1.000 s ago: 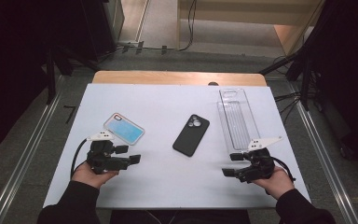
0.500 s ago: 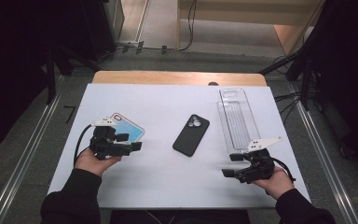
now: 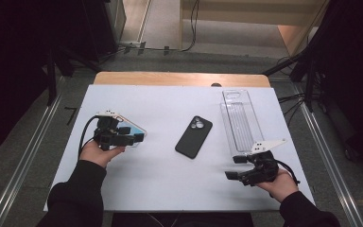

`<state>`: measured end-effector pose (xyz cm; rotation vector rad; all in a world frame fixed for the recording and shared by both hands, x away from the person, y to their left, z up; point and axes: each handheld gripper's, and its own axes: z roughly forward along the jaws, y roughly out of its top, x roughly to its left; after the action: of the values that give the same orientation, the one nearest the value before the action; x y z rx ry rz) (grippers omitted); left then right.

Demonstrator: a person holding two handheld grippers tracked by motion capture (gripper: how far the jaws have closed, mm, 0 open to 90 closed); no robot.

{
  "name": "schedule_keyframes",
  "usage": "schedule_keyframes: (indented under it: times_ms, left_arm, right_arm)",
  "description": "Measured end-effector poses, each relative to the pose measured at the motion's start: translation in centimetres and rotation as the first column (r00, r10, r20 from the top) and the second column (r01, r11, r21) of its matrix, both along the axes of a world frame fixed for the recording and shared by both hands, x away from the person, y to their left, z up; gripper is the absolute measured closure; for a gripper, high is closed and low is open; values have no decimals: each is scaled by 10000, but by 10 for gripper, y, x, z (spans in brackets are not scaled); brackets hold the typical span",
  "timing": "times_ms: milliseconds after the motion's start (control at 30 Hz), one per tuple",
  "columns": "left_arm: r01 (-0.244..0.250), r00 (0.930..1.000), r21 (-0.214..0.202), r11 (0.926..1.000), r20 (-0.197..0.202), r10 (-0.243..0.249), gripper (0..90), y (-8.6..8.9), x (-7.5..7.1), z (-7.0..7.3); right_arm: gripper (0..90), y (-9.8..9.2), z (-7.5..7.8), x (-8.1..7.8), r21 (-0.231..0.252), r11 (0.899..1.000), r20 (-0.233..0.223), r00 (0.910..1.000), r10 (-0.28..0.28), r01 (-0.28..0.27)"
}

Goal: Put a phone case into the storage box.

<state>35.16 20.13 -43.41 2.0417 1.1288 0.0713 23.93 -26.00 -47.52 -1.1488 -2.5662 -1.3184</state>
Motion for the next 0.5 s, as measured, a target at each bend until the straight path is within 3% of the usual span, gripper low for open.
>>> schedule_keyframes:
  times_ms: [200,267,400,500]
  left_arm:
    - [-175,9998,-7,9998,28,175,262,-2,9,-1]
    - [-169,9998,163,9997,58,169,263,-3,13,-2]
    - [-271,9996,51,9996,51,271,271,-2,19,-6]
    - [-375,9993,225,9990,45,374,295,-2,22,-10]
  right_arm:
    - [205,0,0,0,-4,10000,12,10000,29,-29]
    - [205,0,0,0,-13,10000,16,10000,24,-24]
    - [205,0,0,0,-9,10000,7,10000,42,-42]
    - [205,0,0,0,-10,10000,24,10000,59,-59]
